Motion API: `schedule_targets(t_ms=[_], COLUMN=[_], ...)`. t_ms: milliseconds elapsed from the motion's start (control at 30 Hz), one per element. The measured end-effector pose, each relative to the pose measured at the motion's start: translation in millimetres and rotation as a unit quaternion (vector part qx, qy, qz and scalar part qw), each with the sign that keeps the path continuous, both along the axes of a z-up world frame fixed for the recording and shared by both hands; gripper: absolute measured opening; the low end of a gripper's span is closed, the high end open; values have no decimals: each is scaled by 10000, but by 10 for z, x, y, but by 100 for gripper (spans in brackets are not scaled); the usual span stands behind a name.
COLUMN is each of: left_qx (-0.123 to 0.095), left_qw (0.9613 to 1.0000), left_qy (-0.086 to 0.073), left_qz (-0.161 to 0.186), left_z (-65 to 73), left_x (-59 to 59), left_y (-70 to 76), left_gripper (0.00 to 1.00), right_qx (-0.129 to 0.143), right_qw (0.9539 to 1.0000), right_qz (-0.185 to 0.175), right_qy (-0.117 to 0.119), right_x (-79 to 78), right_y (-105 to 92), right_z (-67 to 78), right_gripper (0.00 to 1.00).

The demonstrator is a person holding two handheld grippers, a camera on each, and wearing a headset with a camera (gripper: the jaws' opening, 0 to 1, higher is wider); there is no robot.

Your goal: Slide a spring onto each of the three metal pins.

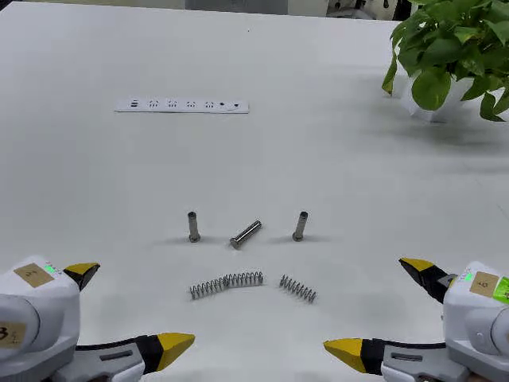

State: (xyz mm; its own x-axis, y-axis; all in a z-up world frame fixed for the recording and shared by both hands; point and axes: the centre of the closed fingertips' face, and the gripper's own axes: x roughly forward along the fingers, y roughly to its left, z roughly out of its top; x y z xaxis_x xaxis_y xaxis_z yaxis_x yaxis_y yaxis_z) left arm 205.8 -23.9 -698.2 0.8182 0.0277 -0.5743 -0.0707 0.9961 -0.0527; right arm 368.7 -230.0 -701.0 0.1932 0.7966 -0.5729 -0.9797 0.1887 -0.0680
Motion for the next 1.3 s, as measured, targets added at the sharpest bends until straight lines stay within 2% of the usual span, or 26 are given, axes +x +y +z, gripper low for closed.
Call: schedule_targets(t_ms=[233,333,367,467,567,633,800,900,1067,1300], left_qx=[59,61,53,87,221,284,568,723,849,736], left_qw=[9999,9997,9997,9991,9978,9969,9926,9885,9829,9794], left_qy=[59,148,125,106,63,28,-23,21,88,259], left_qz=[-121,-187,-223,-395,-626,-736,-1074,-1327,-1634,-1861], left_z=[12,-9,0,35,156,184,378,436,507,484], left_x=[27,74,97,204,367,446,697,836,1030,1294], left_y=[-41,-75,-88,-124,-169,-130,-171,-166,-192,-172], left_gripper=[100,99,98,98,98,97,96,96,93,93], right_qx=[69,77,79,78,125,149,215,248,288,292], right_qw=[10000,9999,9999,9999,9998,9998,9996,9995,9994,9994], right_qz=[-48,-65,-68,-88,-129,-145,-172,-195,-215,-195], right_qy=[-3,-23,-42,-35,-46,-31,-12,-3,20,33], right_x=[22,29,33,43,64,63,66,64,75,78], right_y=[-2,-2,-3,-10,-13,-10,-7,-3,-6,-12], right_z=[23,31,35,32,49,60,83,101,107,93], right_gripper=[99,99,99,99,99,99,99,99,99,99])
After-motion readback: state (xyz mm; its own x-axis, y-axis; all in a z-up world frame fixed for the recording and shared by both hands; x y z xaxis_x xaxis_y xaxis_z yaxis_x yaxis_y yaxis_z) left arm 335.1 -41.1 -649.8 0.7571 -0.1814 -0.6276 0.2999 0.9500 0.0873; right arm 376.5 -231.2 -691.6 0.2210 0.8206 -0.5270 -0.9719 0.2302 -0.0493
